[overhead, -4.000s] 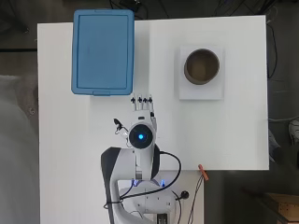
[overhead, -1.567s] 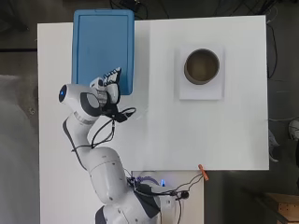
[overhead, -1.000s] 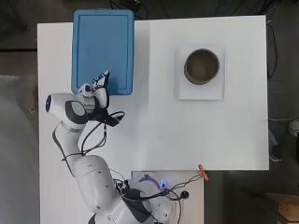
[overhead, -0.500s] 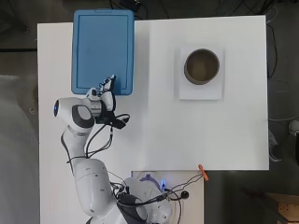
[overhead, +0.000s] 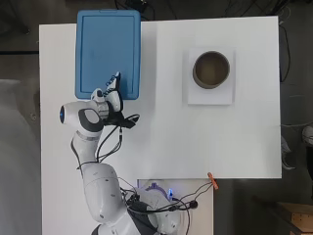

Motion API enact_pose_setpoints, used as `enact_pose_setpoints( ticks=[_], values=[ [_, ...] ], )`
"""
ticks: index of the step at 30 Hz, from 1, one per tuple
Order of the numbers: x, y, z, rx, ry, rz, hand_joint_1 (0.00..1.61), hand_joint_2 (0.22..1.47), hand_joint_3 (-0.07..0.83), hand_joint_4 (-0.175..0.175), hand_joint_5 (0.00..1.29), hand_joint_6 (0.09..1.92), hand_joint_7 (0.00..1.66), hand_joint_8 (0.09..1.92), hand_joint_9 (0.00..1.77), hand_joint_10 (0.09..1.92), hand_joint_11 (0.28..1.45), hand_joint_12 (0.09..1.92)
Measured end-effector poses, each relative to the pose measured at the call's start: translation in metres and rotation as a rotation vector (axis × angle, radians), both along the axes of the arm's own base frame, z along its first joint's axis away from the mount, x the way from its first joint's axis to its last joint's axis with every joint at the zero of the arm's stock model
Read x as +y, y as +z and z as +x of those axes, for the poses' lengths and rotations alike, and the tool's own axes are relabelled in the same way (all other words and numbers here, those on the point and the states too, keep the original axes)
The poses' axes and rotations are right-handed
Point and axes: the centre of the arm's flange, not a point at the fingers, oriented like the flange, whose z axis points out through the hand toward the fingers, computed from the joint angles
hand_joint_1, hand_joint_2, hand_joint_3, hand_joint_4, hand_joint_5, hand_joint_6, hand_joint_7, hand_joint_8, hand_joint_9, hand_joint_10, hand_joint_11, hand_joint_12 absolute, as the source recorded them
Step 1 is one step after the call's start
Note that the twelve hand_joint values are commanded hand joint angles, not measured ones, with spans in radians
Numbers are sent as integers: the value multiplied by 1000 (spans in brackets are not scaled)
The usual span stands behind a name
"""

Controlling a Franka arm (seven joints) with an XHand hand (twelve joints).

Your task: Teleoperate dual arm-hand system to remove items from a box

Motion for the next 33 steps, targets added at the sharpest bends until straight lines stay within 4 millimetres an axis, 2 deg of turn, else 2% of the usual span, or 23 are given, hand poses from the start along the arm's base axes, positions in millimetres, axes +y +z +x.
enact_pose_setpoints(
  ticks=[1, 2, 3, 4, 5, 6, 7, 10, 11, 12, 13, 15, 17, 21, 22, 23, 24, 25, 26, 28, 30, 31, 33],
  values=[
    [0, -3, 3, 2, -2, 1, 256, 950, 3, 62, 476, 87, 533, 87, 525, 87, 391, 87],
    [0, -7, 5, 7, -4, 2, 343, 994, 7, 76, 554, 87, 584, 87, 571, 87, 431, 87],
    [1, -9, 8, 10, -3, 4, 578, 1059, 8, 115, 684, 419, 700, 87, 658, 87, 490, 87],
    [2, -13, 10, 16, -1, 12, 849, 1096, 4, 29, 815, 744, 805, 322, 791, 87, 556, 87],
    [2, -15, 12, 23, 3, 24, 1016, 1118, 4, 11, 886, 935, 860, 617, 908, 87, 611, 87],
    [1, -18, 12, 24, 11, 42, 1105, 1129, 2, 25, 925, 979, 893, 848, 1010, 87, 663, 87],
    [-1, -18, 12, 14, 21, 62, 1153, 1133, 0, 25, 953, 950, 914, 1002, 1079, 87, 703, 87],
    [-5, -8, 6, -58, 86, 129, 1199, 1135, 0, -8, 989, 854, 923, 1196, 1136, 102, 752, 87],
    [-4, -1, 4, -86, 109, 150, 1212, 1133, 8, -55, 1000, 804, 915, 1252, 1093, 236, 781, 87],
    [-2, 10, 1, -117, 138, 175, 1224, 1137, 8, -106, 1004, 766, 903, 1311, 1002, 505, 810, 87],
    [-1, 16, -2, -128, 161, 191, 1230, 1146, 5, -140, 999, 754, 886, 1364, 908, 782, 831, 87],
    [-2, 19, -7, -126, 176, 201, 1232, 1159, 2, -167, 985, 761, 859, 1428, 790, 1127, 856, 87],
    [-2, 22, -7, -131, 181, 205, 1232, 1164, 1, -174, 981, 769, 847, 1452, 753, 1246, 873, 87],
    [-5, 27, -10, -139, 198, 219, 1232, 1167, 0, -175, 978, 778, 840, 1469, 748, 1334, 888, 87],
    [-5, 27, -10, -138, 199, 219, 1152, 1154, -1, -49, 970, 868, 834, 1510, 762, 1420, 853, 165],
    [-4, 27, -10, -138, 202, 220, 1086, 1146, -2, 52, 957, 949, 827, 1554, 769, 1493, 776, 381],
    [-4, 29, -11, -143, 212, 223, 1171, 1156, -1, -14, 937, 940, 828, 1541, 767, 1451, 698, 562],
    [-6, 33, -10, -156, 223, 233, 1250, 1156, -1, -74, 944, 924, 858, 1462, 768, 1363, 657, 564],
    [-8, 38, -9, -171, 230, 247, 1299, 1151, 0, -102, 960, 914, 886, 1387, 773, 1286, 657, 477],
    [-10, 48, -5, -186, 221, 273, 1233, 1149, 0, -14, 965, 938, 889, 1265, 831, 726, 693, 277],
    [-8, 58, -5, -177, 186, 274, 1311, 1143, 4, -112, 957, 907, 910, 1311, 829, 965, 762, 207],
    [-7, 61, -6, -173, 174, 267, 1334, 1146, 3, -143, 946, 906, 907, 1343, 819, 1068, 778, 209],
    [-5, 65, -7, -176, 162, 261, 1353, 1150, 2, -168, 935, 907, 902, 1373, 807, 1163, 785, 216]
  ],
)
